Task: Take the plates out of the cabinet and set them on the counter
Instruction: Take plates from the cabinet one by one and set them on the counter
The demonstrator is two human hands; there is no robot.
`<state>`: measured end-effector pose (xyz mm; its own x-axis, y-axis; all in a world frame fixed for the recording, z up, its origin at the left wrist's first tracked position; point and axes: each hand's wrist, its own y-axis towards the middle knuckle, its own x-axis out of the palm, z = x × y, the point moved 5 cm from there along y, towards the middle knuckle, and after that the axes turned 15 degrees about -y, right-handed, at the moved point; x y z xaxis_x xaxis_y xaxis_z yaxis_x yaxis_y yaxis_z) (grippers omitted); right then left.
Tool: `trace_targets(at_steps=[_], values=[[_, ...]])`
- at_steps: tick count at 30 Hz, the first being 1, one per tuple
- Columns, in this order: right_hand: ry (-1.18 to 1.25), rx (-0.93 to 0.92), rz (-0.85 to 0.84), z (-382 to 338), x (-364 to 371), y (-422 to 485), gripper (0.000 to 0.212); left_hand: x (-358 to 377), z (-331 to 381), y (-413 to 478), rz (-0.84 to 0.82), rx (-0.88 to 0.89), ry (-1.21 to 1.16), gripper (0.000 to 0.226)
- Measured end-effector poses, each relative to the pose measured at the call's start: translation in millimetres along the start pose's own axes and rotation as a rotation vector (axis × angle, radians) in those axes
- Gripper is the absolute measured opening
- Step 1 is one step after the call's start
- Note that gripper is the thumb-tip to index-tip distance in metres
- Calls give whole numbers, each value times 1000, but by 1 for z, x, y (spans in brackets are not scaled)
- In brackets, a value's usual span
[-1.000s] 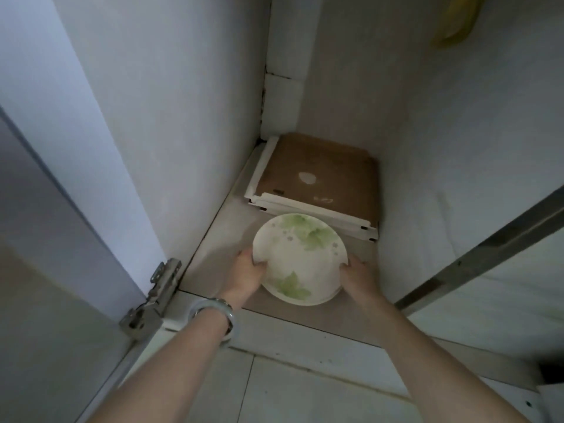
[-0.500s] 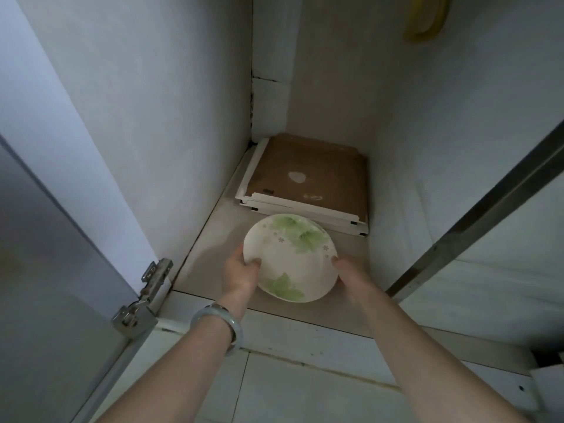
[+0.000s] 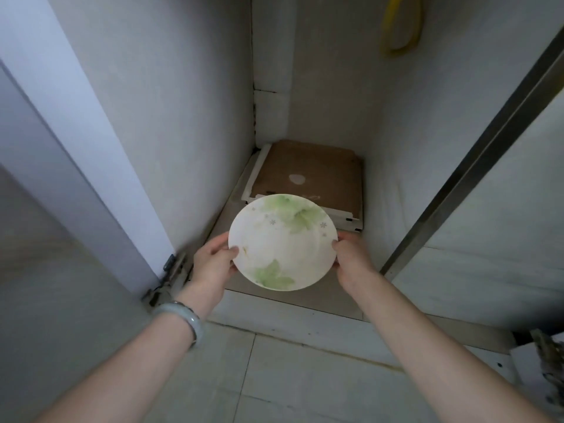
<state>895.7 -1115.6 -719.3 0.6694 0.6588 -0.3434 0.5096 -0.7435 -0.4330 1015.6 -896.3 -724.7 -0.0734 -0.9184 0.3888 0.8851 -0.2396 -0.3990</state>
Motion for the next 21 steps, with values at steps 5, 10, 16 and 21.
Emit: trace_targets(at_steps=[5, 10, 16, 21], values=[[44, 110, -42, -21, 0, -47, 33, -13, 48, -46, 26, -39, 5, 34], [41, 207, -63, -56, -6, -102, 30, -22, 100, -87, 136, -64, 13, 33], [-68, 126, -119, -121, -25, -166, 31, -29, 149, -140, 200, -139, -39, 36], [-26, 261, -65, -145, -55, -236, 23, -22, 194, -209, 241, -158, -59, 37]])
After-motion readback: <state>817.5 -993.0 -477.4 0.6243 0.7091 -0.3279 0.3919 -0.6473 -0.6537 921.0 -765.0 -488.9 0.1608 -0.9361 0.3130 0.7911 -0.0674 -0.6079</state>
